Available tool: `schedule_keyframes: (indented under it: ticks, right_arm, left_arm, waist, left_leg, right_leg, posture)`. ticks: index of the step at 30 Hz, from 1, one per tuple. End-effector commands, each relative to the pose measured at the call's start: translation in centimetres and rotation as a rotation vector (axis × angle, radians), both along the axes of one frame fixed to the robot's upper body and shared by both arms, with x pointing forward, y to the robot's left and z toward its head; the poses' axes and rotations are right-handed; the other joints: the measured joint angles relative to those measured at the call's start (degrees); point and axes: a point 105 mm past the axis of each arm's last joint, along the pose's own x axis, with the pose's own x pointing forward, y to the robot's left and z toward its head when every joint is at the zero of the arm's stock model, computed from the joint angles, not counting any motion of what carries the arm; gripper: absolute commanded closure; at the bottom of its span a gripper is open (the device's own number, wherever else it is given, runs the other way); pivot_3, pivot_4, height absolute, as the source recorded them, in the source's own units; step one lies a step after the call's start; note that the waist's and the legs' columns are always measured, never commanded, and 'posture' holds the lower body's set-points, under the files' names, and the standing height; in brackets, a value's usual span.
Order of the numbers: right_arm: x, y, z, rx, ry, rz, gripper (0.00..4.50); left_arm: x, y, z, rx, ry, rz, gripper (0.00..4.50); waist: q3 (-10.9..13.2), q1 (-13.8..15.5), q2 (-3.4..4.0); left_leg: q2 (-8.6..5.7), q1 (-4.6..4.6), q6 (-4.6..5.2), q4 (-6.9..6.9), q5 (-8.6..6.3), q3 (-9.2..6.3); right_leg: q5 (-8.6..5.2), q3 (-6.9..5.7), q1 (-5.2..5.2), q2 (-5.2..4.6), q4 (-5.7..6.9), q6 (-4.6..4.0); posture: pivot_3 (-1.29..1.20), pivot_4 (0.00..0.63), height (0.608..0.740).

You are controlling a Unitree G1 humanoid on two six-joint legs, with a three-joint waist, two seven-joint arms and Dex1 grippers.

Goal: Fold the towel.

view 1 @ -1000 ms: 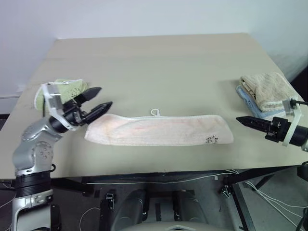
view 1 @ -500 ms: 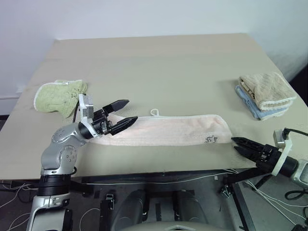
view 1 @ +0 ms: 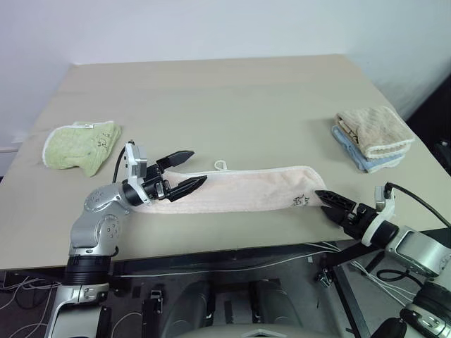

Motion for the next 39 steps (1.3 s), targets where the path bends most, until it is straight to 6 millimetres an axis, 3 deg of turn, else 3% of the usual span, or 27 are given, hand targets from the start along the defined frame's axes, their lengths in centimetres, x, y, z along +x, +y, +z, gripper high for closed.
schedule_keyframes:
  ticks: [1,5,8,11,19,24,28,34,36,39]
  right_arm:
    - [1.1,0.3,1.0,0.017,-0.029,-0.023,0.01]
    - [1.5,0.3,0.8,0.038,-0.008,-0.047,0.01]
    - [1.0,0.7,0.7,0.016,-0.002,-0.006,0.57]
    - [0.4,0.9,0.6,0.015,0.005,0.021,1.65]
    - [-0.4,-0.2,0.5,0.024,0.023,-0.003,4.38]
    - [-0.4,-1.0,1.0,0.013,0.001,-0.018,4.45]
    - [-0.3,-3.4,2.4,-0.011,-0.038,-0.07,4.45]
    - [-1.9,-6.6,3.3,-0.197,-0.027,-0.039,4.45]
    - [-1.8,-6.3,4.8,-0.241,-0.084,0.015,4.45]
    - [-1.2,-4.1,8.0,-0.32,-0.241,0.14,4.45]
  left_arm:
    - [0.1,0.0,0.9,0.005,-0.053,0.0,0.0]
    - [0.0,0.2,0.6,0.01,-0.052,0.007,0.0]
    - [-0.1,0.3,0.2,0.029,-0.055,0.008,0.0]
    - [-0.1,0.3,0.1,0.029,-0.052,0.011,0.0]
    - [-0.1,-0.6,1.0,0.032,-0.059,0.007,0.0]
    - [-0.2,-1.4,1.3,0.038,-0.059,-0.002,0.0]
    - [-0.2,-1.7,1.7,0.036,-0.061,-0.001,0.0]
    - [-0.7,-1.9,1.7,0.043,-0.064,-0.007,0.0]
    - [-0.7,-1.8,1.5,0.05,-0.065,-0.005,0.0]
    - [-0.6,-1.7,1.1,0.062,-0.063,-0.007,0.0]
  waist:
    - [0.0,0.0,0.01]
    - [0.0,0.4,0.01]
    - [0.0,0.4,0.01]
    - [0.0,0.7,0.01]
    - [0.0,0.8,0.01]
    - [0.0,0.9,0.02]
    - [0.0,0.9,0.03]
    - [0.0,1.7,0.05]
    - [0.0,1.7,0.07]
    - [0.0,1.6,0.18]
  left_leg:
    - [0.0,-0.06,0.0,-0.01,0.0,0.02]
    - [0.0,-0.18,0.0,-0.05,0.01,0.18]
    - [0.0,-0.42,0.15,-0.37,0.1,0.35]
    - [-0.01,-0.78,0.16,-0.38,0.1,0.48]
    - [-0.01,-0.78,0.2,-0.25,0.09,0.52]
    - [-0.01,-0.78,0.25,-0.16,0.05,0.52]
    - [-0.01,-0.78,0.26,-0.16,0.05,0.54]
    - [0.0,-0.82,0.34,-0.08,0.01,0.58]
    - [0.0,-0.82,0.35,-0.04,0.0,0.61]
    - [0.02,-0.81,0.35,0.01,-0.01,0.63]
  right_leg:
    - [-0.01,0.0,-0.1,-0.01,0.02,0.01]
    - [0.3,-0.11,-0.52,-0.22,0.27,-0.22]
    - [0.32,-0.11,-0.94,-0.25,0.25,-0.17]
    - [0.49,-0.06,-1.39,-0.28,0.37,0.1]
    - [0.43,-0.03,-1.29,-0.34,0.33,-0.01]
    - [0.43,-0.03,-1.21,-0.34,0.29,-0.01]
    - [0.43,-0.03,-1.23,-0.34,0.29,0.0]
    - [0.42,-0.04,-1.19,-0.34,0.25,0.0]
    - [0.42,-0.03,-1.19,-0.34,0.25,0.0]
    - [0.43,-0.01,-1.18,-0.34,0.26,0.02]
  posture:
    - [0.0,0.15,0.74]
    - [0.0,0.15,0.74]
    - [0.0,0.15,0.74]
    - [0.0,0.15,0.74]
    - [0.0,0.15,0.74]
    - [0.0,0.15,0.74]
    - [0.0,0.15,0.74]
    - [0.0,0.15,0.74]
    - [0.0,0.15,0.74]
    - [0.0,0.15,0.74]
